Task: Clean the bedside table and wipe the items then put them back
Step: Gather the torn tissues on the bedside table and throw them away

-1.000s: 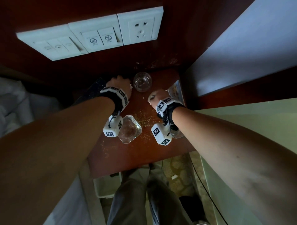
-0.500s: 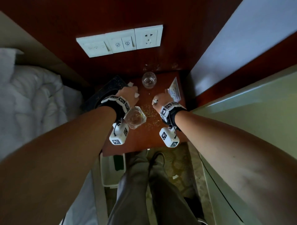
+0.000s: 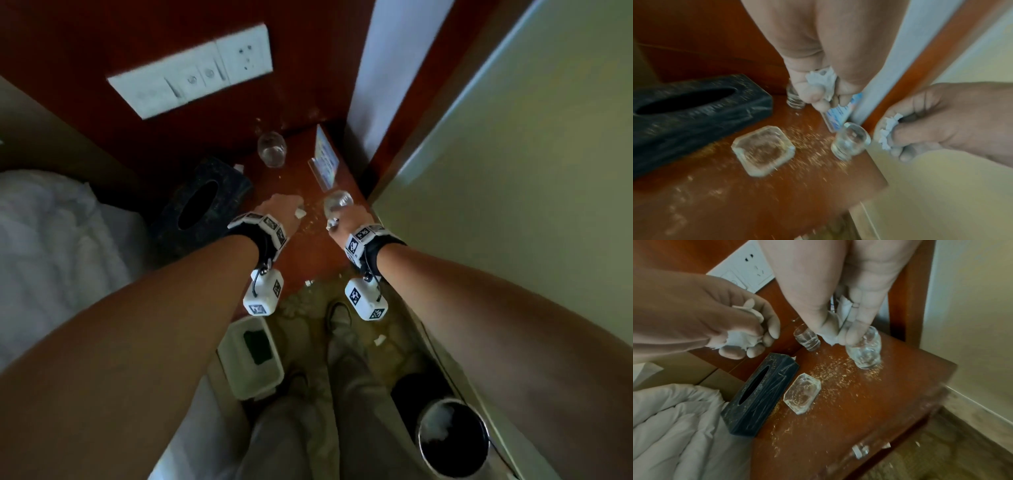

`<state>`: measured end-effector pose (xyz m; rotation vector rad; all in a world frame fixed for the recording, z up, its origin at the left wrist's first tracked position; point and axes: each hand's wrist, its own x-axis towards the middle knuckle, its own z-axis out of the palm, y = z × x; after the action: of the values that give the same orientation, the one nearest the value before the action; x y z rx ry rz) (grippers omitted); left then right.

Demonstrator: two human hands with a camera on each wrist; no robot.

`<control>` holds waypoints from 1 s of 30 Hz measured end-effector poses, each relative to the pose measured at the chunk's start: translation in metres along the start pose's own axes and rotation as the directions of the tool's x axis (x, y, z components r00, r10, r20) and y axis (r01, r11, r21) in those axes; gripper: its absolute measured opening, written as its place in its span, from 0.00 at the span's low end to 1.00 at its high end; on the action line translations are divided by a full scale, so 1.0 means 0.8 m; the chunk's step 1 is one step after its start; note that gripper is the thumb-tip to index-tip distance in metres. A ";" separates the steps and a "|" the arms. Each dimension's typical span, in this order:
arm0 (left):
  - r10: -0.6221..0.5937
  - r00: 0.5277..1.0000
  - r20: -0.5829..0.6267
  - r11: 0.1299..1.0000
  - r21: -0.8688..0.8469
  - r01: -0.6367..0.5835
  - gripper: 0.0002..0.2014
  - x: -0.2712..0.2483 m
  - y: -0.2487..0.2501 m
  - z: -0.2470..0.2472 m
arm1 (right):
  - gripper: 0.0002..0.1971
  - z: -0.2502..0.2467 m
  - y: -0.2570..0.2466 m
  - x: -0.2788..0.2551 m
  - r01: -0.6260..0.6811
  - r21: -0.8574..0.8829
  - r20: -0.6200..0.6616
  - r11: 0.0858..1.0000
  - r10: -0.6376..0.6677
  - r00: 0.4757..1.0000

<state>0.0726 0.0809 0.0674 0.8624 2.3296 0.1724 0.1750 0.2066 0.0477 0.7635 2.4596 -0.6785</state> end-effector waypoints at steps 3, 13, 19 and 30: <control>0.103 0.993 0.049 0.993 0.059 -0.106 0.10 -0.021 0.029 0.031 | 0.12 0.026 0.028 -0.044 -0.092 0.034 -0.009 0.995 0.092 0.996; 0.320 0.881 0.348 0.864 0.276 -0.422 0.10 -0.066 0.125 0.178 | 0.12 0.125 0.161 -0.179 -0.327 0.109 0.082 0.939 0.320 0.944; 0.360 0.822 0.441 0.805 0.298 -0.513 0.13 -0.106 0.208 0.281 | 0.12 0.200 0.262 -0.269 -0.511 0.262 0.148 0.819 0.489 0.859; 0.394 0.714 0.579 0.714 0.295 -0.634 0.10 -0.193 0.347 0.531 | 0.13 0.379 0.458 -0.429 -0.635 0.365 0.227 0.681 0.597 0.770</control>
<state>0.5714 0.1605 -0.0950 1.6224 1.6013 -0.3701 0.7398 0.1655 -0.1050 1.5999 1.7801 -0.9460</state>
